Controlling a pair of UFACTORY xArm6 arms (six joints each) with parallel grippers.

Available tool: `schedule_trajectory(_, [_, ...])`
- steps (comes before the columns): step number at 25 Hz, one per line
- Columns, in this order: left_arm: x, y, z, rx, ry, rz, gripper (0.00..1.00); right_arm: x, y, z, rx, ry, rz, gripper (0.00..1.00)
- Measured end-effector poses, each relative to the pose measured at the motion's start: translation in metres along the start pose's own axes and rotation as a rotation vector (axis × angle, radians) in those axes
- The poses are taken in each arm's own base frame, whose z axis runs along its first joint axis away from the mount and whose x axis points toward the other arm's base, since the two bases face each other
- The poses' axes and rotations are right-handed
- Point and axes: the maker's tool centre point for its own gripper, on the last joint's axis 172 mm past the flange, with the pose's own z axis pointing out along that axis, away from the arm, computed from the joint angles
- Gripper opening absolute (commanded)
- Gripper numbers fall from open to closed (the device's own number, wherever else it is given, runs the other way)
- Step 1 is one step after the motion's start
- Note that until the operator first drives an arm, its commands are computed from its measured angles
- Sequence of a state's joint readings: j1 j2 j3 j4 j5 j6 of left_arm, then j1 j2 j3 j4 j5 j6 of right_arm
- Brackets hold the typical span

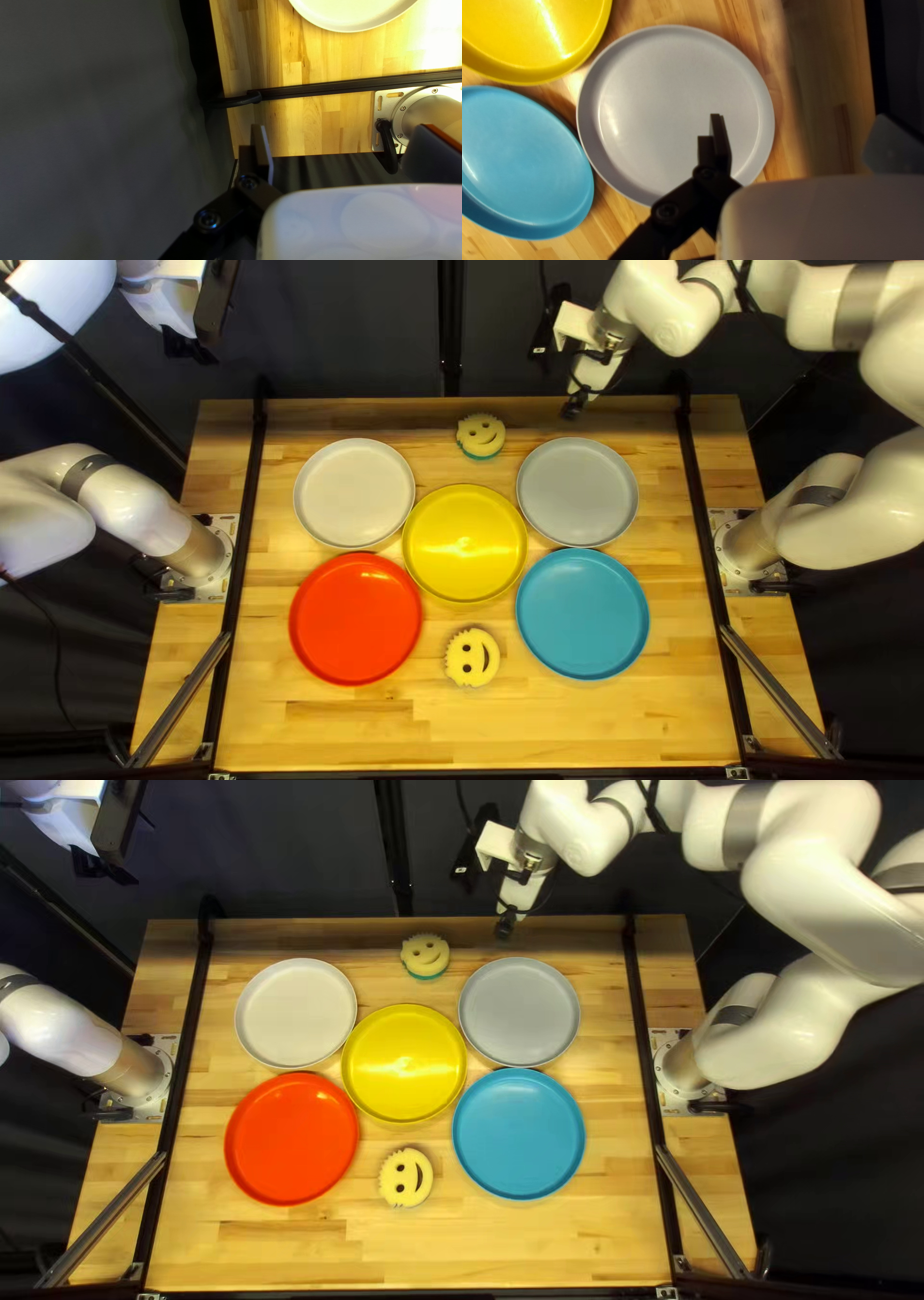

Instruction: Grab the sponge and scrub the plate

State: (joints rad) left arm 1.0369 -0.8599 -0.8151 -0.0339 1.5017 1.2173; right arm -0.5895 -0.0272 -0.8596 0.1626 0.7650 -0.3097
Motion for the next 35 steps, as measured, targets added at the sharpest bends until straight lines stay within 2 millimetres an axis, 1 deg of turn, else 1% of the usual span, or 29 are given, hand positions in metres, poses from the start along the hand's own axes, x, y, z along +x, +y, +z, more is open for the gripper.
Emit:
schedule_trajectory(3, [0.000,0.000,0.000,0.000,0.000,0.000,1.00,0.012,-0.001,0.010,-0.007,0.011,0.011,1.00])
schedule_trajectory(5, [0.000,0.000,0.000,0.000,0.000,0.000,1.00,0.017,-0.003,0.012,-0.005,0.011,0.005,1.00])
schedule_trajectory(18, [0.000,0.000,0.000,0.000,0.000,0.000,1.00,0.018,-0.005,0.014,0.000,0.008,-0.005,1.00])
schedule_trajectory(23, [0.000,0.000,0.000,0.000,0.000,0.000,1.00,0.028,-0.004,0.031,0.006,0.005,-0.007,1.00])
schedule_trajectory(29, [0.000,0.000,0.000,0.000,0.000,0.000,1.00,0.051,0.001,0.061,0.014,0.006,-0.003,1.00])
schedule_trajectory(35, [0.000,0.000,0.000,0.000,0.000,0.000,1.00,0.063,0.001,0.072,0.015,0.012,-0.006,1.00])
